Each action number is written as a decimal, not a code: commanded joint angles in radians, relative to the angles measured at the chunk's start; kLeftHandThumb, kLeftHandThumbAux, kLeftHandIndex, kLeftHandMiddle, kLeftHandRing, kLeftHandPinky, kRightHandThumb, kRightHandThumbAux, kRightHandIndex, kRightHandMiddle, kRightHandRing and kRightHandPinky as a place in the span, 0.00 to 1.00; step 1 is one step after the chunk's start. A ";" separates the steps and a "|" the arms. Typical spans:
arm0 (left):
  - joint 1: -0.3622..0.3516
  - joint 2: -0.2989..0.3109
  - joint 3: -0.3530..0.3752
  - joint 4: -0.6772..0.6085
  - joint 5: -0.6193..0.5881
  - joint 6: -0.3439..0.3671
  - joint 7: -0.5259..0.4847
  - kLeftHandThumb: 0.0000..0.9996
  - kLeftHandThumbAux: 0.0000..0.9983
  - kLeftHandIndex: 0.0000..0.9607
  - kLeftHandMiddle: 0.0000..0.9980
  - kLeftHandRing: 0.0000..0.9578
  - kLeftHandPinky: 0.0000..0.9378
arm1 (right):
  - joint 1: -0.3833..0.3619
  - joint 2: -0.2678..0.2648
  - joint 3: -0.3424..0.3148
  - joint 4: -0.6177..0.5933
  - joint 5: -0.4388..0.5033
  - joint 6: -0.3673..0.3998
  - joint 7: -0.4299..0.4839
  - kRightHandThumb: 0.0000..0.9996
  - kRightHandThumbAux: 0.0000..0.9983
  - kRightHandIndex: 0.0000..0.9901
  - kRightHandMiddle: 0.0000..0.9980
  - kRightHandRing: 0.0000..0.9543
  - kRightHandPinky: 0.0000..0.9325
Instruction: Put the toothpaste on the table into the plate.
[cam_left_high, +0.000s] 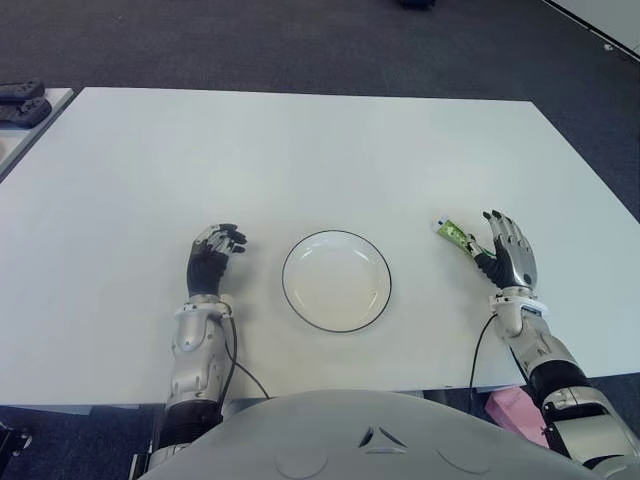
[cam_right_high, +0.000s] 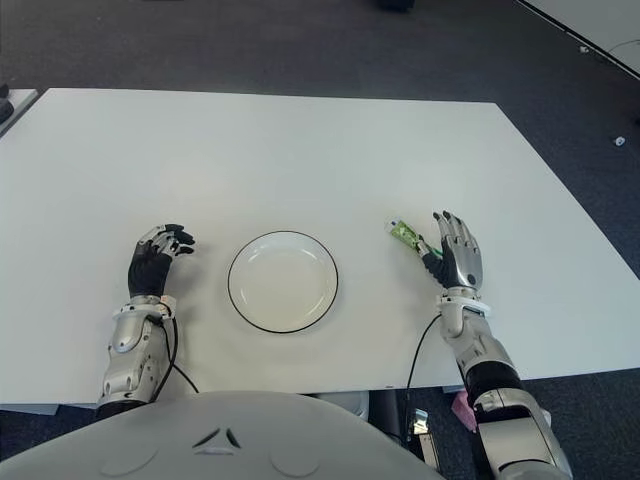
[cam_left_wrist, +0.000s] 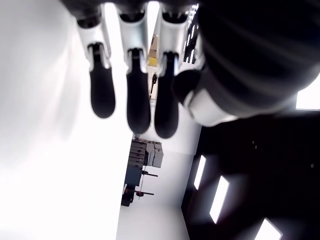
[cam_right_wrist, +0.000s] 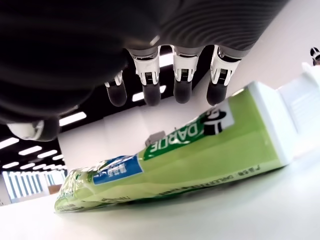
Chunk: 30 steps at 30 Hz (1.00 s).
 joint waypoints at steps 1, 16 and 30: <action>0.015 0.000 -0.001 0.011 -0.001 0.019 0.004 0.71 0.73 0.44 0.51 0.52 0.50 | 0.017 0.024 0.045 0.077 -0.008 0.018 0.052 0.50 0.17 0.00 0.00 0.00 0.00; 0.025 0.000 -0.004 0.007 -0.003 0.011 0.004 0.71 0.73 0.44 0.51 0.52 0.49 | -0.051 0.027 0.165 0.240 -0.051 0.003 0.077 0.50 0.18 0.00 0.00 0.00 0.00; 0.031 -0.008 -0.001 -0.001 -0.001 0.022 0.017 0.71 0.73 0.45 0.51 0.52 0.49 | -0.098 0.004 0.308 0.297 -0.137 0.030 0.146 0.56 0.22 0.00 0.00 0.00 0.00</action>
